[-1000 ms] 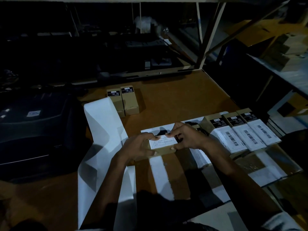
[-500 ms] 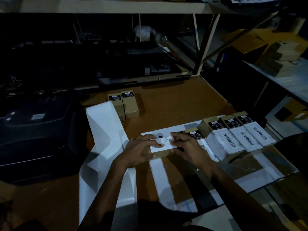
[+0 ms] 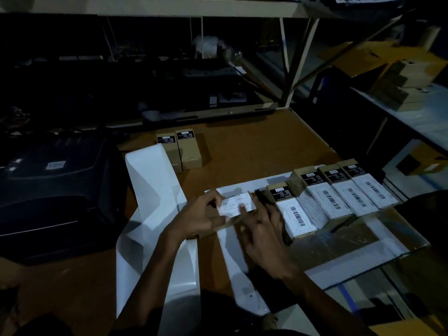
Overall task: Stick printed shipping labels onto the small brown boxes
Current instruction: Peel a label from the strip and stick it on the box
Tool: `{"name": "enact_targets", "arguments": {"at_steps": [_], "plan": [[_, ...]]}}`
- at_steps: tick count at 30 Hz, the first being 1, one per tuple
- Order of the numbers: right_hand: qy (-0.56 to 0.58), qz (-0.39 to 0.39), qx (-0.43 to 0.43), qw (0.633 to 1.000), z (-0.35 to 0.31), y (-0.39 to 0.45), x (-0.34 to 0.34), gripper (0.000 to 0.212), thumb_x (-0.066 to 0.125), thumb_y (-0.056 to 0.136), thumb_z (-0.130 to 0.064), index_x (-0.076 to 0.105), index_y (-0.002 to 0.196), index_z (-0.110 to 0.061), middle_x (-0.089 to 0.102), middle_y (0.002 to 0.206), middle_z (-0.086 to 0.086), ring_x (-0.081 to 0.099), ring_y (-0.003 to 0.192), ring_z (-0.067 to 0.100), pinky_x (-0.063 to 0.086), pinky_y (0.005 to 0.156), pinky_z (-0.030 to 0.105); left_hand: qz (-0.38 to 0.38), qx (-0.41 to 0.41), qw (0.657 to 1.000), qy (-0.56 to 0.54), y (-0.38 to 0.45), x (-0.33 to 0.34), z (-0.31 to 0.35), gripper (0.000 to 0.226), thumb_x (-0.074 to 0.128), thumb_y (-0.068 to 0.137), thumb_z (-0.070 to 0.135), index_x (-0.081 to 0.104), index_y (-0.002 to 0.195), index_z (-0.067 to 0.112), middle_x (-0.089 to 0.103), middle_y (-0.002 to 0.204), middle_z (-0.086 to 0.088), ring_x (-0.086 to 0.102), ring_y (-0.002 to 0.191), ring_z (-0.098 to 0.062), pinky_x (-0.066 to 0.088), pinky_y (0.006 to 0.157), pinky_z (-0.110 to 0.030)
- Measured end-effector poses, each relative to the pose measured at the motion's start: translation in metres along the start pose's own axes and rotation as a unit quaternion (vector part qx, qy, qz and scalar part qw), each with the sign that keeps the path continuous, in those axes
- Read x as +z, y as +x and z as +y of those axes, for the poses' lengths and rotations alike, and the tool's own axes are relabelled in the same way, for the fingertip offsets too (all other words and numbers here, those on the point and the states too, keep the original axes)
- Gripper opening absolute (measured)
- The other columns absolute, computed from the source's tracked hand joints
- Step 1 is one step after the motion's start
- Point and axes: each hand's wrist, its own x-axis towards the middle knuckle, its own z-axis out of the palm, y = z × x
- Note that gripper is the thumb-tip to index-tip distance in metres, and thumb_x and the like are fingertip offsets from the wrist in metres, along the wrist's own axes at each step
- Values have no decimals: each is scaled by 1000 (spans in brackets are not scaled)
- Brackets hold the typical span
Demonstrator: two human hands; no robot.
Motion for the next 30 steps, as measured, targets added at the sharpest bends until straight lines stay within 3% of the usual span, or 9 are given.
{"name": "enact_targets", "arguments": {"at_steps": [2, 4, 8, 10, 14, 19, 22, 24, 30], "plan": [[53, 42, -11, 998, 6, 9, -1, 43, 47, 102, -35, 52, 145, -31, 30, 162, 5, 27, 143, 30, 33, 115, 47, 61, -33, 995, 65, 0, 6, 11, 51, 75, 69, 68, 49, 99, 36, 67, 114, 19, 62, 104, -5, 60, 73, -40], [98, 49, -1, 994, 14, 23, -3, 38, 58, 100, -27, 61, 137, -24, 50, 149, 2, 44, 135, 22, 44, 110, 44, 96, -48, 987, 118, 2, 13, 18, 58, 75, 69, 70, 43, 106, 39, 66, 116, 17, 60, 97, -5, 59, 73, -35], [137, 30, 21, 990, 19, 46, -12, 41, 73, 89, -15, 67, 129, -13, 61, 135, 6, 55, 125, 22, 46, 109, 34, 98, -60, 987, 116, 7, 25, 15, 72, 79, 71, 62, 36, 124, 40, 65, 126, 10, 62, 110, -14, 52, 66, -16], [131, 20, 29, 991, 19, 52, -13, 41, 78, 84, -14, 70, 124, -10, 65, 130, 9, 59, 121, 24, 47, 106, 33, 99, -66, 987, 109, 8, 27, 13, 78, 80, 71, 61, 33, 129, 36, 65, 126, 9, 63, 111, -16, 46, 65, -12], [133, 22, 43, 990, 23, 56, -6, 38, 80, 80, -9, 73, 118, -7, 64, 130, 9, 61, 119, 25, 50, 104, 35, 104, -71, 986, 108, 8, 28, 13, 82, 80, 72, 58, 28, 131, 35, 64, 130, 6, 60, 118, -21, 53, 82, -29], [165, 45, 34, 985, 32, 62, -3, 29, 77, 79, 3, 78, 107, -6, 70, 118, 13, 66, 107, 27, 48, 98, 24, 90, -66, 988, 108, 8, 27, 8, 80, 81, 75, 53, 22, 128, 42, 60, 137, 6, 57, 122, -22, 58, 86, -38], [195, 27, 39, 980, 34, 66, -4, 32, 80, 77, 4, 77, 107, -5, 70, 115, 13, 65, 106, 28, 56, 96, 38, 95, -69, 986, 114, 8, 28, 5, 82, 79, 73, 58, 21, 128, 43, 60, 136, 7, 59, 119, -21, 59, 82, -34], [174, 20, 36, 984, 32, 67, -3, 37, 84, 73, 2, 77, 109, -5, 69, 115, 12, 64, 107, 27, 55, 95, 37, 107, -75, 984, 117, 8, 29, 6, 83, 79, 72, 61, 23, 129, 41, 62, 132, 8, 61, 116, -19, 56, 80, -27], [155, 39, 44, 986, 28, 66, -3, 25, 79, 81, -4, 78, 105, -5, 68, 106, 10, 64, 99, 24, 57, 87, 35, 113, -80, 983, 117, 10, 30, 6, 84, 80, 71, 61, 24, 131, 39, 62, 131, 7, 60, 115, -17, 58, 82, -29]]}}
